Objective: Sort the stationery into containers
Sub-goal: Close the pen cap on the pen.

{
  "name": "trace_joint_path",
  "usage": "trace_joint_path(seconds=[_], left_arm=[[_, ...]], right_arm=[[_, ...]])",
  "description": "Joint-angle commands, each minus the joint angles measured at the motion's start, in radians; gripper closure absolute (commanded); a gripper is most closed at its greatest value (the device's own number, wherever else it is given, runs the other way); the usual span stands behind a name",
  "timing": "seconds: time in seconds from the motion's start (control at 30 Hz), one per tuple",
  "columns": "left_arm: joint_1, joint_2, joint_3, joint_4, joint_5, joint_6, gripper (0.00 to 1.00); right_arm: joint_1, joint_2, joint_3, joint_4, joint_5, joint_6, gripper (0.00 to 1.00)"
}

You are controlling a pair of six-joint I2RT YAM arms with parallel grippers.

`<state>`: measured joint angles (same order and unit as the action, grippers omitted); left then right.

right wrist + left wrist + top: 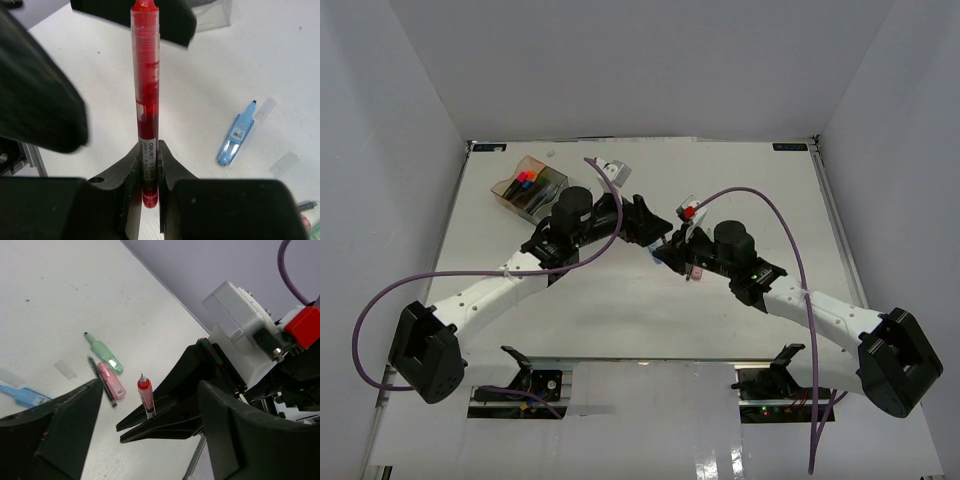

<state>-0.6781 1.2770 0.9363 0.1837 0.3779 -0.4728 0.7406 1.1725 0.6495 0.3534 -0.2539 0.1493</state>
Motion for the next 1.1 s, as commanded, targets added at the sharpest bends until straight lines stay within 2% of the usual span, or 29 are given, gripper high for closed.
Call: trace_joint_path(seconds=[0.0, 0.07, 0.23, 0.4, 0.53, 0.6, 0.67, 0.9, 1.07], left_arm=[[-0.005, -0.063, 0.082, -0.078, -0.113, 0.028, 0.08], [-0.003, -0.082, 0.101, -0.121, -0.174, 0.043, 0.02], [-0.003, -0.139, 0.137, -0.179, -0.347, 0.074, 0.02], [-0.003, -0.079, 0.141, -0.262, -0.447, 0.059, 0.02], [-0.003, 0.065, 0.144, -0.274, -0.461, -0.004, 0.04], [-0.003, 0.178, 0.176, -0.288, -0.477, -0.015, 0.12], [-0.003, 0.302, 0.25, -0.309, -0.506, -0.021, 0.14], [-0.003, 0.592, 0.471, -0.375, -0.591, 0.014, 0.25], [-0.003, 0.709, 0.558, -0.395, -0.622, 0.031, 0.34]], right_arm=[[-0.01, -0.01, -0.034, 0.012, 0.051, -0.005, 0.92], [-0.018, -0.005, -0.053, 0.001, 0.073, -0.001, 0.92], [-0.058, 0.001, -0.091, -0.034, 0.129, 0.015, 0.92], [-0.096, -0.045, -0.125, -0.047, 0.203, 0.036, 0.92], [-0.113, -0.092, -0.125, -0.074, 0.234, 0.009, 0.92], [-0.115, -0.129, -0.131, -0.077, 0.249, 0.003, 0.92], [-0.116, -0.17, -0.145, -0.076, 0.289, -0.002, 0.92], [-0.126, -0.226, -0.168, -0.073, 0.303, -0.027, 0.92], [-0.132, -0.241, -0.18, -0.071, 0.311, -0.034, 0.92]])
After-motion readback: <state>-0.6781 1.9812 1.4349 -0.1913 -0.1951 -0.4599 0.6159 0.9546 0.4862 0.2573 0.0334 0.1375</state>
